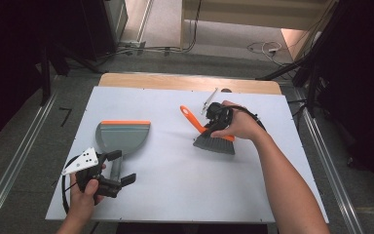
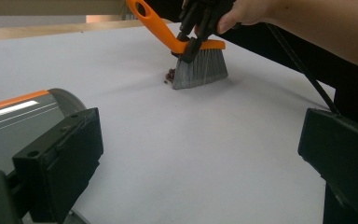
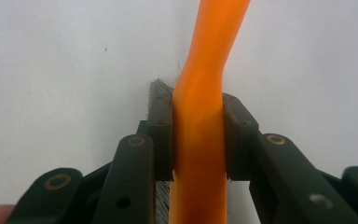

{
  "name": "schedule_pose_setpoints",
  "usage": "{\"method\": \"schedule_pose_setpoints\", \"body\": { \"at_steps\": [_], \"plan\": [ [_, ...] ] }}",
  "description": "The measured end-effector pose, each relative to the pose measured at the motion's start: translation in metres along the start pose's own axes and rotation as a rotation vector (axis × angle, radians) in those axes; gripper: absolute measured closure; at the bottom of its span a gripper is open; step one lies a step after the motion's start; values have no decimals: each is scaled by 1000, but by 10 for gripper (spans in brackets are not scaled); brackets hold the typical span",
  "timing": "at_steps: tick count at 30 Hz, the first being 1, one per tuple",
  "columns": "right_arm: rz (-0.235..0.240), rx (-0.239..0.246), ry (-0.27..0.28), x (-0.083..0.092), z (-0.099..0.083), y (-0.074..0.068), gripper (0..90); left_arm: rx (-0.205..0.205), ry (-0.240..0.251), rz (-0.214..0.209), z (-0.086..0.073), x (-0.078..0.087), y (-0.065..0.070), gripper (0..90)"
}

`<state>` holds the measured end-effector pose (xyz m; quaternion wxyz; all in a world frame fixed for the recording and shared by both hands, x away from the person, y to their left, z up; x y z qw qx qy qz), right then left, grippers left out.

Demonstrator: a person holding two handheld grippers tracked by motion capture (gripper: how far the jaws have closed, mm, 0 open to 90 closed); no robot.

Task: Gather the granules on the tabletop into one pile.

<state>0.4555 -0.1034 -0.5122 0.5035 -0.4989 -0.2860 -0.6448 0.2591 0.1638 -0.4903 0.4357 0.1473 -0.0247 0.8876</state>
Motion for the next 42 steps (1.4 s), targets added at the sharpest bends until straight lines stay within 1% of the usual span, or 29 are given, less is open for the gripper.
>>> {"method": "schedule_pose_setpoints", "body": {
  "at_steps": [1, 3, 5, 6, 11, 16, 19, 23, 24, 27, 28, 31, 33, 34, 35, 36, 37, 38, 39, 41, 42],
  "plan": [
    [1, -3, -3, 0, 0, 0, 675, -1, -1, 1, 0, 0, 0, 10],
    [0, 11, 0, 0, 1, 1, 675, -2, 0, 0, 0, -1, -1, 10],
    [-11, 14, 6, 0, 2, 3, 675, -4, -3, 1, -1, -1, 0, 10],
    [-5, 4, -1, 0, 2, 2, 675, -4, -3, 1, -1, -1, 0, 10],
    [-10, 22, -3, 0, 3, 3, 675, -2, -3, 0, -1, -1, 0, 10],
    [-26, 30, -5, 1, 4, 4, 675, 0, -4, -1, -1, -1, 0, 10],
    [-28, 30, -2, 1, 5, 4, 676, -1, -5, 1, -1, -1, 0, 10],
    [-24, 22, -10, 1, 5, 3, 676, -1, -6, 0, -1, -1, 0, 11],
    [-32, 28, -6, 1, 5, 3, 676, -1, -6, 1, -1, -1, 0, 11],
    [-30, 27, -8, 2, 5, 1, 676, -3, -5, 1, -1, -1, 0, 11],
    [-34, 33, -1, 2, 6, 1, 676, -2, -5, 0, -1, -1, 0, 10],
    [-37, 28, -8, 3, 5, -1, 677, -3, -4, 0, -1, -1, 0, 11],
    [-25, 6, -15, 4, 5, -3, 678, -3, -4, 0, -1, -1, 0, 11],
    [-27, 19, -6, 4, 5, -2, 678, -3, -5, 1, -1, -2, 0, 11],
    [-34, 11, -5, 5, 5, -3, 679, -3, -6, 1, -2, -2, 0, 11],
    [-17, -10, -12, 6, 4, -6, 680, -3, -7, 2, -2, -2, 0, 11],
    [-10, -9, -12, 7, 4, -7, 681, -4, -7, 2, -2, -2, 0, 11],
    [-16, 0, 4, 8, 5, -7, 682, -3, -5, 2, -1, -2, 0, 11],
    [0, -11, 3, 10, 5, -10, 682, -4, -5, 2, -1, -2, 0, 10],
    [5, -24, 22, 15, 6, -14, 683, -6, -7, 2, -2, -2, 0, 11],
    [8, -23, 32, 17, 7, -16, 684, -6, -8, 2, -2, -2, 0, 11]
  ]
}}
Point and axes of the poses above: each handheld gripper's, and its own axes: x roughly backward along the jaws, z roughly out of its top, y roughly to its right, the point moved 8 cm from there along -x, roughly forward along the jaws, and after that the axes turned 9 degrees about -x, right-handed, at the moved point
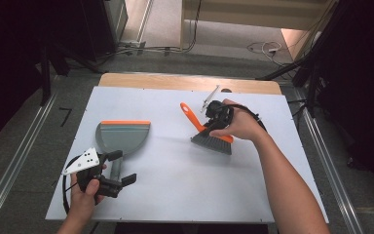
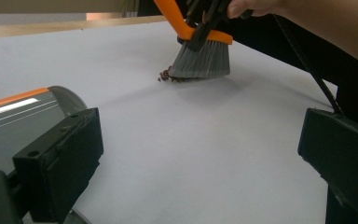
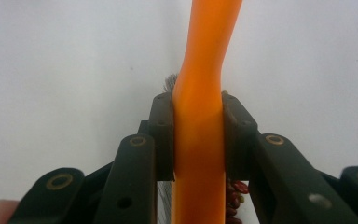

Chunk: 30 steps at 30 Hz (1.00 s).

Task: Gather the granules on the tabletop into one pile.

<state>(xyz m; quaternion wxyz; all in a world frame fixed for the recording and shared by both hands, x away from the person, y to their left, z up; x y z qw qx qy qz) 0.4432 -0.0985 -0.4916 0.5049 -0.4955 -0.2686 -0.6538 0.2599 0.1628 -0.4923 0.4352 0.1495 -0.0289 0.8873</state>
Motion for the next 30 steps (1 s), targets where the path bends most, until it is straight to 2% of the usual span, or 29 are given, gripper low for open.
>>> {"method": "schedule_pose_setpoints", "body": {
  "at_steps": [5, 8, 10, 12, 14, 16, 17, 18, 19, 20, 22, 26, 28, 30],
  "plan": [
    [8, -43, 38, 14, 7, -10, 684, -4, 2, 2, 1, 1, -1, 11],
    [16, -83, 55, 15, 17, -21, 685, -2, 3, 2, 1, 1, -1, 11],
    [20, -113, 65, 9, 27, -27, 685, 0, 3, 2, 1, 1, -1, 11],
    [17, -188, 57, 0, 36, -30, 685, -4, 1, 2, 1, 1, -1, 11],
    [28, -235, 50, -12, 43, -30, 685, -5, 0, 2, 1, 1, -1, 11],
    [42, -285, 18, -25, 46, -29, 685, -5, -1, 1, 1, 1, 0, 11],
    [48, -337, 4, -37, 47, -25, 685, -5, 1, 1, 1, 1, 0, 11],
    [36, -361, -5, -41, 47, -21, 684, -5, 1, 0, 1, 2, -1, 11],
    [36, -361, -5, -41, 47, -21, 684, -5, 1, 0, 1, 2, -1, 11],
    [30, -390, -1, -42, 46, -16, 684, -2, 3, 1, 1, 2, -1, 11],
    [52, -432, 4, -42, 44, -7, 682, -2, 1, 1, 0, 3, -2, 11],
    [55, -485, 11, -40, 36, 7, 681, 0, 4, 1, 1, 3, -2, 11],
    [38, -508, 13, -35, 30, 16, 680, -2, 1, 0, 1, 2, -2, 11],
    [28, -524, 15, -34, 29, 19, 680, -1, 3, -1, 1, 2, -1, 11]
  ]
}}
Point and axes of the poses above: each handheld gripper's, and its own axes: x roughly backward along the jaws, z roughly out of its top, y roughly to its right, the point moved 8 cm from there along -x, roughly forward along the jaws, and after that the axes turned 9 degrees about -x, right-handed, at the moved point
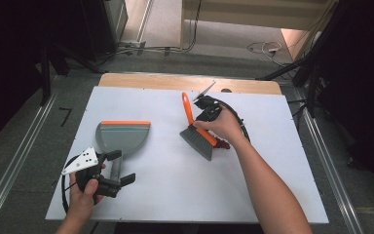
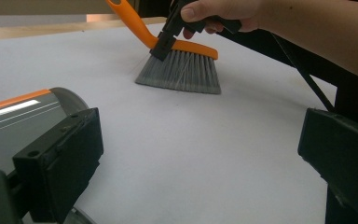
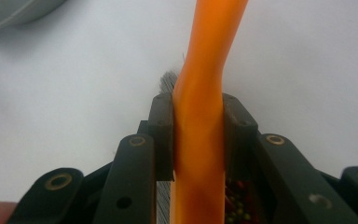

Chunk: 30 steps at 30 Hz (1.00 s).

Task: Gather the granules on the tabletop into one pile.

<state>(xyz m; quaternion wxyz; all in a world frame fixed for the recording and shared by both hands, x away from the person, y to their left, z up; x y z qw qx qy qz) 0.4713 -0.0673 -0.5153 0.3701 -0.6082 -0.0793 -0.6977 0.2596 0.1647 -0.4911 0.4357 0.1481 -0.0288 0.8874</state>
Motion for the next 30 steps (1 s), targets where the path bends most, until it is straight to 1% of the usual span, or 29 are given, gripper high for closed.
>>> {"method": "schedule_pose_setpoints", "body": {
  "at_steps": [1, 2, 3, 4, 11, 13, 16, 20, 22, 24, 27, 30],
  "plan": [
    [-5, 4, 1, 1, 0, 4, 680, -2, -1, 0, 0, 0, 0, 11],
    [-4, -8, 3, 2, -1, 5, 680, -2, -1, -1, 0, 0, 0, 11],
    [-6, -5, 4, 4, -1, 8, 679, -2, -1, -1, 0, 0, 0, 11],
    [-9, -15, 4, 4, -2, 10, 679, -3, 0, -1, 0, 0, 0, 11],
    [-3, -30, 13, 8, -3, 22, 678, -4, -2, -1, 0, -1, 0, 11],
    [-5, -36, 14, 9, -3, 23, 678, -1, -1, 1, 0, 0, 0, 11],
    [-11, -32, 17, 10, -3, 25, 678, 0, 0, 1, 0, 0, 0, 11],
    [-20, -44, 26, 11, -4, 29, 678, -1, 0, 1, 0, 0, 0, 11],
    [-25, -41, 26, 13, -4, 31, 678, 0, -1, 0, 0, 0, 0, 11],
    [-44, -43, 29, 13, -5, 33, 677, 0, -1, 1, 0, 0, 0, 11],
    [-57, -38, 30, 14, -5, 33, 677, -1, -2, 2, 0, 0, 0, 11],
    [-58, -39, 32, 14, -5, 34, 677, 1, 1, 1, 0, 0, 0, 11]
  ]
}}
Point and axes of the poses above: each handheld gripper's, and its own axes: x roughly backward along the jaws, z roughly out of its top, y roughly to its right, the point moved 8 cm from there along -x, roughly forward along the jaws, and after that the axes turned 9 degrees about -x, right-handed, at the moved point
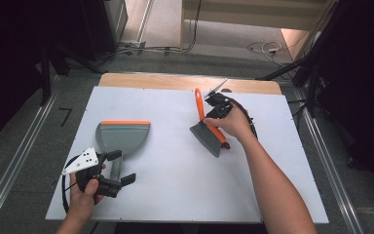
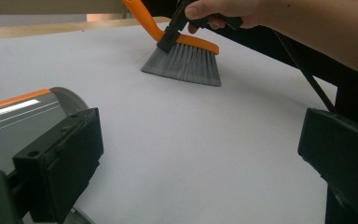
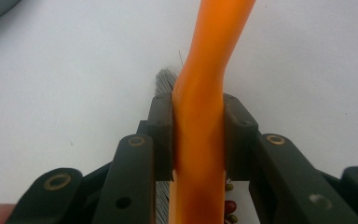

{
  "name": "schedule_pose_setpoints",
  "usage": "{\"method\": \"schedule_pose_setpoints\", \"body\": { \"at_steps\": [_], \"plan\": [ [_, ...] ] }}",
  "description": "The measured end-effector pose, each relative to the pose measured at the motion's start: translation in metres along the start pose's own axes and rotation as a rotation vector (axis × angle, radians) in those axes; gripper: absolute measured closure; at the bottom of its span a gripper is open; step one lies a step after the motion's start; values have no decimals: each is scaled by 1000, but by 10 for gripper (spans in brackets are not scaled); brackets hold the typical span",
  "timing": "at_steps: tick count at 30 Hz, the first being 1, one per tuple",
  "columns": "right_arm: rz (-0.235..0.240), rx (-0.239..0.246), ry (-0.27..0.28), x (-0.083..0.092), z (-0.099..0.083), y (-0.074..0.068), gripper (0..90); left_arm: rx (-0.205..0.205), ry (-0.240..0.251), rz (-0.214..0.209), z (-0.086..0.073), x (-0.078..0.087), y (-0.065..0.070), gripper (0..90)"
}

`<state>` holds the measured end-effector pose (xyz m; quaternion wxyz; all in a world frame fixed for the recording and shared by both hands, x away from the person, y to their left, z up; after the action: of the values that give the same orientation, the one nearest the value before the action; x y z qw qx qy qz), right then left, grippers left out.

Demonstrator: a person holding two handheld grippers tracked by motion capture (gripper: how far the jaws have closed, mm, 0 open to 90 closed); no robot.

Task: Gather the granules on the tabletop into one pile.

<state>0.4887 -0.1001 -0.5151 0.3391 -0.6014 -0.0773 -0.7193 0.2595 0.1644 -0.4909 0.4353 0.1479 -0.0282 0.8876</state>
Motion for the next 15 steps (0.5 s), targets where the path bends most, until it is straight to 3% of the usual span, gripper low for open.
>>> {"method": "schedule_pose_setpoints", "body": {
  "at_steps": [12, 15],
  "plan": [
    [-22, -11, 10, 3, -1, 3, 677, 2, 2, 0, 0, 1, -1, 11],
    [-1, -15, 20, 5, -1, 1, 679, 1, 0, 1, 0, 1, -1, 11]
  ]
}}
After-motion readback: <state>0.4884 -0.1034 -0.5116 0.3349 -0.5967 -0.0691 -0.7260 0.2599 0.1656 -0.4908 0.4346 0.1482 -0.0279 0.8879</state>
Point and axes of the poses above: each handheld gripper's, and its own axes: x roughly backward along the jaws, z roughly out of its top, y roughly to its right, the point moved 8 cm from there along -x, roughly forward along the jaws, and after that the axes turned 9 degrees about -x, right-handed, at the moved point
